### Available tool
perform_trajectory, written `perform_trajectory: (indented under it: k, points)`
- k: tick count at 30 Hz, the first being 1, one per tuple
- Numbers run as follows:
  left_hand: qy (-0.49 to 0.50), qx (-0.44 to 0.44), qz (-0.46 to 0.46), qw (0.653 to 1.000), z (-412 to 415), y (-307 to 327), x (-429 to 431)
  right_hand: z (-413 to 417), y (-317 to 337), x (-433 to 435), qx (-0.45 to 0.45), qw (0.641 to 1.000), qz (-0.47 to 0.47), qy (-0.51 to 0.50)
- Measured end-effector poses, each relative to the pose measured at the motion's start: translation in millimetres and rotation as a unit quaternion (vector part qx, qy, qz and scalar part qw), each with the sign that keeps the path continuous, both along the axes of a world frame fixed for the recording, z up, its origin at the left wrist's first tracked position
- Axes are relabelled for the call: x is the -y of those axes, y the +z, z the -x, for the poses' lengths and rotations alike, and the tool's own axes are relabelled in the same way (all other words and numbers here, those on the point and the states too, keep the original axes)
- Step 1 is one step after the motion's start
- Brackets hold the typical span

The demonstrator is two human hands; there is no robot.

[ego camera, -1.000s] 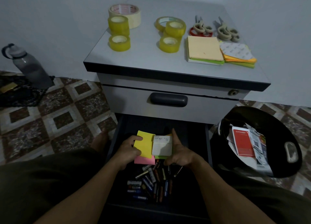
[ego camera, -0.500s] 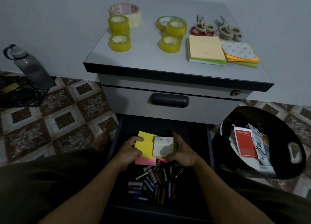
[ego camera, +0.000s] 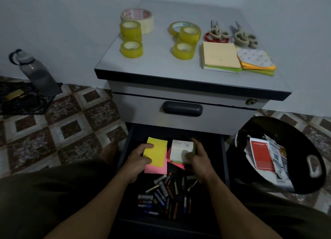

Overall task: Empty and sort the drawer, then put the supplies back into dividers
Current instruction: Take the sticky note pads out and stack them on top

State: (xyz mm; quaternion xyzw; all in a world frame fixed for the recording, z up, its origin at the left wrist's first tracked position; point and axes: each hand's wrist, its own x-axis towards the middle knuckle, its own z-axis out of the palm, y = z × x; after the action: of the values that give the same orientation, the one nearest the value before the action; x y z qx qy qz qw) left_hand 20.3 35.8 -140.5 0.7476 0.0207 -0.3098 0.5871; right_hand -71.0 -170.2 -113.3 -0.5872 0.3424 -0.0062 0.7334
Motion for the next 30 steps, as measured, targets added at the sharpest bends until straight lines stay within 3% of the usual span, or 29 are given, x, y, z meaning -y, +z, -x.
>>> perform_trajectory:
  k: [8,15,22,30]
  points:
    - [0.012,0.004,0.033,0.999,-3,11,0,13,10,-4,-0.002,0.996,-0.093,-0.006]
    - [-0.006,-0.008,0.023,1.000,14,29,3,26,29,-11,0.010,0.998,-0.055,0.010]
    - [0.047,0.038,0.009,0.998,30,59,-7,42,55,-9,0.054,0.996,-0.074,-0.022]
    - [0.001,0.045,0.042,0.998,49,87,0,55,75,-23,0.095,0.991,-0.082,-0.038]
